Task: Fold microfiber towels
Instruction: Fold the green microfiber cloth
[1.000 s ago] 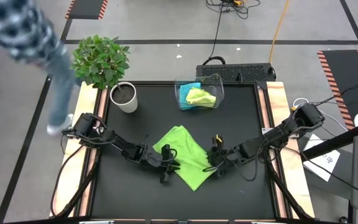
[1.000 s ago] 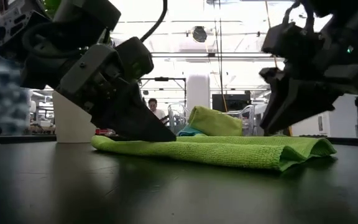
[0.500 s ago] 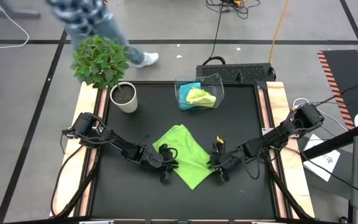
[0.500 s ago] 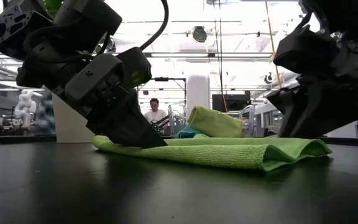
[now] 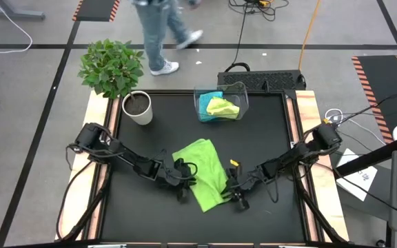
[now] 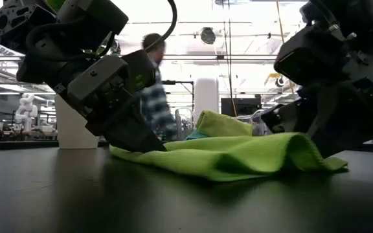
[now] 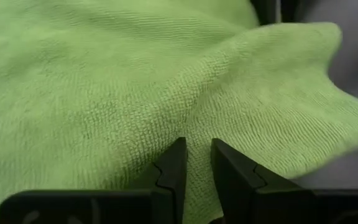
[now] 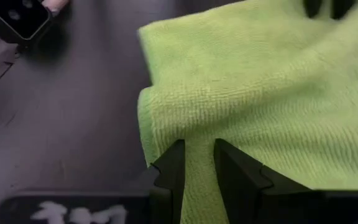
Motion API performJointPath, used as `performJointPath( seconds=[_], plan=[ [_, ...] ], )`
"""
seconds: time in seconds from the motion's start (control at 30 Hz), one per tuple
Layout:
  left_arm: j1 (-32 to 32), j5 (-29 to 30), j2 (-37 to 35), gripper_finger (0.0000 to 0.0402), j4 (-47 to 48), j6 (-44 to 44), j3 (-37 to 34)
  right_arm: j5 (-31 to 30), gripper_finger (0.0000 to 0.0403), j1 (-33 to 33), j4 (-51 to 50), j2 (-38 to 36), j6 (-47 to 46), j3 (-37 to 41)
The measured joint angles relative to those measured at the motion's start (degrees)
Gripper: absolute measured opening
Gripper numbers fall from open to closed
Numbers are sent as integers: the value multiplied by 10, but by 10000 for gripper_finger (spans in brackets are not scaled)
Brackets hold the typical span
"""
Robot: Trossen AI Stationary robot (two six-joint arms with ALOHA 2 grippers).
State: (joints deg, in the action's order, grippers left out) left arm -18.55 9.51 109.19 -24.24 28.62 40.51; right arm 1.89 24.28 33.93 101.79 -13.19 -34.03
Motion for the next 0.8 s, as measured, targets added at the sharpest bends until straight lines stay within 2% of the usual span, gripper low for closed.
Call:
performJointPath(
  seconds=[0.07,0.3,0.43,0.57,0.8],
  plan=[
    [0,6,-10,81,23,0,0,14,77,0,8,13,9,-14],
    [-9,89,-82,81,171,-1,-4,40,77,2,-2,39,57,-62],
    [-12,104,-122,81,226,-27,-7,44,77,2,-1,39,78,-69],
    [-22,97,-135,81,219,-73,-7,42,77,2,13,38,109,-69],
    [-38,30,-136,81,135,-145,-5,35,77,1,35,30,149,-69]
  ],
)
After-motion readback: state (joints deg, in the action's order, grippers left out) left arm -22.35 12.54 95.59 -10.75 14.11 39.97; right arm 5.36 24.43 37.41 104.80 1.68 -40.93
